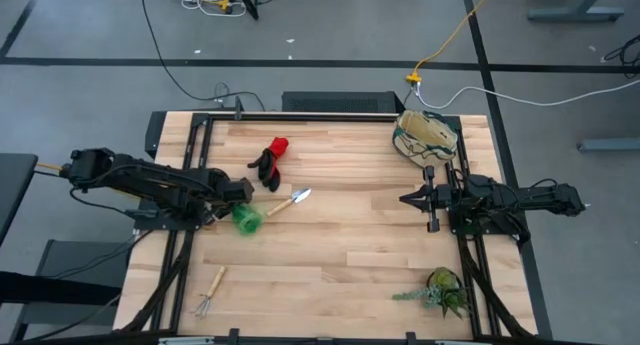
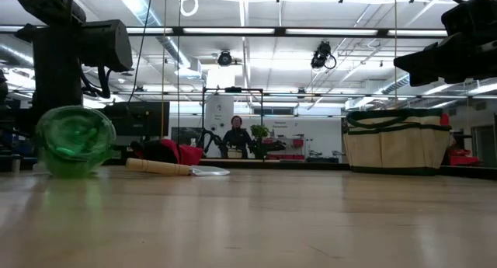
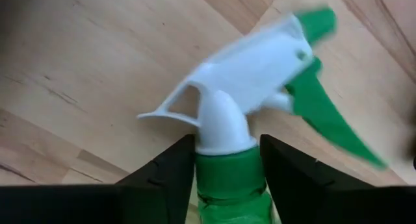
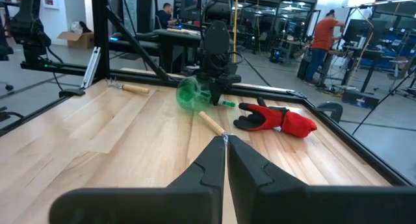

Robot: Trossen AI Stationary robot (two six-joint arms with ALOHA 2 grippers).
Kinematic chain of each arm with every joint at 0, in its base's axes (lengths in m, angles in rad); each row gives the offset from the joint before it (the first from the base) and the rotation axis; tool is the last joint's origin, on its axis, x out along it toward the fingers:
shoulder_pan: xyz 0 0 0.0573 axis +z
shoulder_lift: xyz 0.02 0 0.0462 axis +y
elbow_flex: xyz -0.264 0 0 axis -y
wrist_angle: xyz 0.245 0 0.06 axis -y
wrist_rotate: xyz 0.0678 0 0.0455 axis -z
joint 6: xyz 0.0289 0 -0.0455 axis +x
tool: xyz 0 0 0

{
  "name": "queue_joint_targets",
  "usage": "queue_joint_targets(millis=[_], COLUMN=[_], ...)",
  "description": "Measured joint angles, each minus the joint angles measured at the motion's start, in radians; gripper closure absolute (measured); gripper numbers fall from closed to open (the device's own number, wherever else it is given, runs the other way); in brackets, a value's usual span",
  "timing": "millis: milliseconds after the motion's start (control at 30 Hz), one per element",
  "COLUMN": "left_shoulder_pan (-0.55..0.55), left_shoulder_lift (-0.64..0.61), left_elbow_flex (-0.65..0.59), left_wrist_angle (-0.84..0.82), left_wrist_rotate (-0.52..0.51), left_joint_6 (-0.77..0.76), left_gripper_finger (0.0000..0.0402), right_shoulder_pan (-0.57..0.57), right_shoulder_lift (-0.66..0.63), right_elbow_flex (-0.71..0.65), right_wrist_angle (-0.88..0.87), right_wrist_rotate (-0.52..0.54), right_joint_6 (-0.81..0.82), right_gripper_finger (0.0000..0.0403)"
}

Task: Pick & Place Garden tools in Gardening bag
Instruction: Put the green spray bottle into the gardening bag

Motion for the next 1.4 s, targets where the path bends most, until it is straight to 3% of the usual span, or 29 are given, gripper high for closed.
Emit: queue_joint_targets(millis=[167, 500, 700, 1000, 1400], left_shoulder_pan=[0.0, 0.0, 0.0, 0.003, 0.005], left_shoulder_lift=[0.0, 0.0, 0.0, 0.0, 0.0], left_elbow_flex=[0.0, 0.002, 0.019, 0.084, 0.232], left_wrist_angle=[0.001, 0.002, 0.002, -0.004, 0.0], left_wrist_rotate=[0.0, -0.022, -0.06, -0.113, -0.251], left_joint_6=[0.024, 0.038, 0.124, 0.219, 0.548], left_gripper_finger=[0.025, 0.0239, 0.0259, 0.0248, 0.025], right_shoulder_pan=[0.0, 0.0, 0.0, 0.0, 0.0], right_shoulder_lift=[0.0, 0.0, 0.0, 0.0, 0.0], right_elbow_flex=[0.0, 0.0, 0.0, 0.0, 0.0], right_wrist_angle=[0.0, 0.0, 0.0, 0.0, 0.0], right_wrist_rotate=[0.0, 0.0, 0.0, 0.0, 0.0], right_joint_6=[0.0, 0.0, 0.0, 0.0, 0.0], right_gripper_finger=[0.038, 0.038, 0.038, 0.038, 0.038])
